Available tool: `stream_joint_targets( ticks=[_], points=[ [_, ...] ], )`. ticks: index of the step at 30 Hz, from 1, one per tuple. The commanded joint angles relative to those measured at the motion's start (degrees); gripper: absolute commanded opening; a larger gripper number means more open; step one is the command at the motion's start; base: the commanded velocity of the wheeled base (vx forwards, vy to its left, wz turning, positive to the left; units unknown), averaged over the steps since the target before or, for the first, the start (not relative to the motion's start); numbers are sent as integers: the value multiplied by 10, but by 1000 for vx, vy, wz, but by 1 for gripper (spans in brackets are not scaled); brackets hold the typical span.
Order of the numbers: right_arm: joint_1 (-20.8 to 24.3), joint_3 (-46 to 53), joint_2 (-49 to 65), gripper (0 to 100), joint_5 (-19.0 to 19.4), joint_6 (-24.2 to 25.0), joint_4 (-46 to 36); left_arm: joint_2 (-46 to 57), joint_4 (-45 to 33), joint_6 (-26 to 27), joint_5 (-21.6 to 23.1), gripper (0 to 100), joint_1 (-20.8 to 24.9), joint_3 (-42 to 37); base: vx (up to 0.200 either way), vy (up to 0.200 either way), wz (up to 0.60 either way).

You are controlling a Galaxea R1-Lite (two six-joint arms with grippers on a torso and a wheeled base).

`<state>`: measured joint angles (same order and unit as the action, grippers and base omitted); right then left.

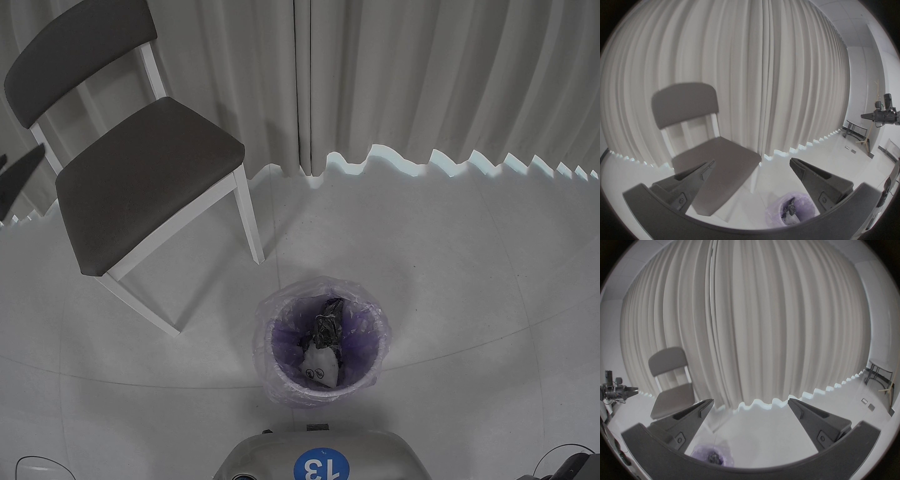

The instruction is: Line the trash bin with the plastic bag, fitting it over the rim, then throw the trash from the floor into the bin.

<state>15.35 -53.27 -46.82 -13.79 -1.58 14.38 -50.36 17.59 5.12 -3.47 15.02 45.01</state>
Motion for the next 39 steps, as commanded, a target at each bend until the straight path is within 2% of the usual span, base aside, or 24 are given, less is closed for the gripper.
stream_joint_targets(
  ticks=[1, 5, 6, 8, 11, 12, 14, 15, 16, 17, 20, 22, 24, 26, 28, 31, 34, 36, 37, 38, 39],
  points=[
    [-58, 6, 256, 100, 6, -16, -92, 205, -137, 7, 2, 100, -49, 54, 0, 0, 0],
    [-73, -3, 358, 100, 4, -18, -198, 258, -165, 24, 8, 100, -55, 49, 0, 0, 0],
    [-73, -3, 358, 100, 4, -18, -198, 258, -165, 24, 8, 100, -55, 49, 0, 0, 0],
    [-79, -10, 411, 100, 4, -18, -253, 301, -173, 26, 11, 100, -81, 47, 0, 0, 0],
    [-85, -17, 417, 100, -10, -7, -256, 337, -186, 25, 13, 100, -82, 40, 0, 0, 0],
    [-88, -29, 417, 100, -28, 11, -255, 380, -229, 25, 13, 100, -75, 38, 0, 0, 0],
    [-89, -34, 417, 100, -32, 33, -261, 421, -286, 25, 13, 100, -65, 38, 0, 0, 0],
    [-89, -34, 417, 100, -32, 33, -261, 421, -286, 25, 13, 100, -65, 38, 0, 0, 0],
    [-89, -26, 417, 100, -35, 47, -267, 450, -348, 22, 7, 100, -57, 40, 0, 0, 0],
    [-89, -23, 417, 100, -38, 51, -271, 448, -360, 16, 0, 100, -58, 42, 0, 0, 0],
    [-93, -14, 417, 100, -70, 60, -297, 447, -348, -20, -27, 100, -57, 53, 0, 0, 0],
    [-104, -11, 416, 100, -81, 67, -303, 447, -341, -38, -28, 100, -58, 53, 0, 0, 0],
    [-134, -2, 427, 100, -66, 70, -306, 448, -341, -44, -27, 100, -58, 41, 0, 0, 0],
    [-154, 37, 466, 100, -22, 69, -306, 449, -338, -43, -28, 100, -62, 20, 0, 0, 0],
    [-154, 65, 468, 100, -26, 75, -300, 449, -337, -43, -28, 100, -73, 12, 0, 0, 0],
    [-154, 92, 468, 100, -75, 89, -286, 449, -335, -37, -29, 100, -85, -3, 0, 0, 0],
    [-154, 138, 468, 100, -72, 105, -265, 449, -335, -38, -39, 100, -86, -14, 0, 0, 0],
    [-154, 179, 468, 100, -70, 106, -229, 455, -330, -46, -44, 100, -117, -20, 0, 0, 0],
    [-154, 206, 468, 100, -61, 105, -204, 475, -334, -49, -38, 100, -156, -27, 0, 0, 0],
    [-154, 235, 468, 100, -45, 101, -175, 492, -338, -58, -32, 100, -170, -48, 0, 0, 0],
    [-154, 260, 468, 100, -27, 99, -149, 496, -337, -57, -36, 100, -157, -72, 0, 0, 0]
  ],
)
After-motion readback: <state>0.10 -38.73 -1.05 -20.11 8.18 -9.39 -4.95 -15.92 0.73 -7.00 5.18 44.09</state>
